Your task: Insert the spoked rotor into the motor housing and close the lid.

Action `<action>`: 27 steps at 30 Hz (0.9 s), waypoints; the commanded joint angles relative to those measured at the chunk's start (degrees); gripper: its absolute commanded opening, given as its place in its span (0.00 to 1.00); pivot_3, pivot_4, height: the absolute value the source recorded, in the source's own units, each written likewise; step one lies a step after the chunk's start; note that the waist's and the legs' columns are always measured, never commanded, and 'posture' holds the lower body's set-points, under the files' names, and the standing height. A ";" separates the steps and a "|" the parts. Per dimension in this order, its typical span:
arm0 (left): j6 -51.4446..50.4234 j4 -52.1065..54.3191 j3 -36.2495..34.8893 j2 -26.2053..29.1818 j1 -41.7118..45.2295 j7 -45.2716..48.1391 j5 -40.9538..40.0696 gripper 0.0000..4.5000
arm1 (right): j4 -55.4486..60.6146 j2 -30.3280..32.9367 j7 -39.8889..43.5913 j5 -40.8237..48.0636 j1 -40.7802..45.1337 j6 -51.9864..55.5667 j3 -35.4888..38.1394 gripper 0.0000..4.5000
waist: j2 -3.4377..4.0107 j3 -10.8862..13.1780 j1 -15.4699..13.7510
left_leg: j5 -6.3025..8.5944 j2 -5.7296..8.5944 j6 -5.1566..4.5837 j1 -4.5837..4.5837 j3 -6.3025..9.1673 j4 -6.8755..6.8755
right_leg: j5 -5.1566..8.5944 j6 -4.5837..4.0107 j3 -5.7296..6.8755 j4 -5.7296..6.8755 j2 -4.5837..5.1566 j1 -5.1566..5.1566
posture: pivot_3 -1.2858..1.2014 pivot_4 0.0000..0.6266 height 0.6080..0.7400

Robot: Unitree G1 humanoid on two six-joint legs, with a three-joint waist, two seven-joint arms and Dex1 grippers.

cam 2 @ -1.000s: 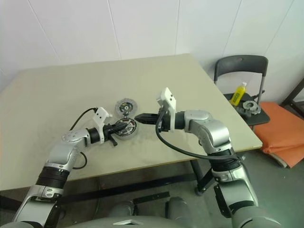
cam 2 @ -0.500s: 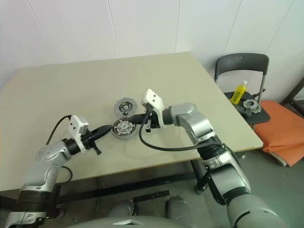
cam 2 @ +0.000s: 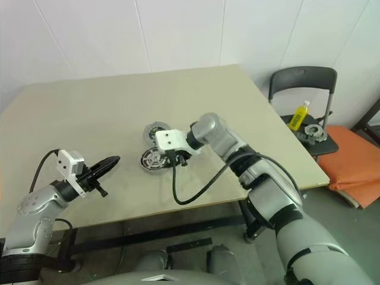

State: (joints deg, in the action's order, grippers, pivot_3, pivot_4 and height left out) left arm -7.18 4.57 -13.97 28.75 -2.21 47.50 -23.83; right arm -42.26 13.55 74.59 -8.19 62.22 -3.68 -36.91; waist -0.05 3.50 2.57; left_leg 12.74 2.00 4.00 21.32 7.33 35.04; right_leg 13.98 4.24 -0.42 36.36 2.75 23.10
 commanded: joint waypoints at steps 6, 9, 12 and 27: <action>1.34 -0.07 1.16 -0.11 1.98 -1.34 0.64 0.00 | -14.80 -4.39 -1.78 -10.15 9.12 -13.48 -2.07 0.79 | 0.00 0.00 0.03 | 0.00 0.00 0.00 0.00 0.00 -0.02 | -0.01 -0.02 -0.04 0.02 -0.01 0.02 | 0.52 0.00 1.00; 1.20 -0.27 1.16 -0.25 2.70 -1.99 0.62 0.00 | -17.84 -5.30 -2.81 -13.31 9.82 -16.99 -3.18 0.79 | 0.01 0.00 0.02 | 0.00 0.00 0.00 -0.01 0.00 -0.02 | 0.00 -0.02 -0.04 0.05 -0.02 0.03 | 0.52 0.00 1.00; 1.34 -0.45 1.34 -0.16 2.81 -2.31 0.99 0.00 | -19.68 -6.68 -3.83 -14.88 9.51 -18.73 -2.93 0.79 | 0.01 0.00 0.03 | 0.00 0.00 0.00 -0.02 0.00 -0.02 | 0.00 -0.02 -0.06 0.06 -0.02 0.03 | 0.52 0.00 1.00; -0.50 0.52 -1.85 -1.96 7.23 -8.43 -1.91 0.00 | -22.97 -9.82 -12.79 -19.34 7.78 -23.17 -1.65 0.04 | -0.03 0.02 0.46 | 0.01 0.06 0.02 -0.81 0.03 0.03 | 0.06 -0.15 -0.44 0.72 -0.19 -0.23 | 0.52 0.00 1.00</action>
State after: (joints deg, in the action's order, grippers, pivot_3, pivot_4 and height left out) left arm -8.14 3.62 -14.48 26.28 4.24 39.42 -24.84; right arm -65.68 3.90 62.91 -27.58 69.11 -26.50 -39.63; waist -0.08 3.52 3.03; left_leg 12.76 2.06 4.04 20.36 7.42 35.04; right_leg 14.07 4.04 -0.86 37.10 2.54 22.75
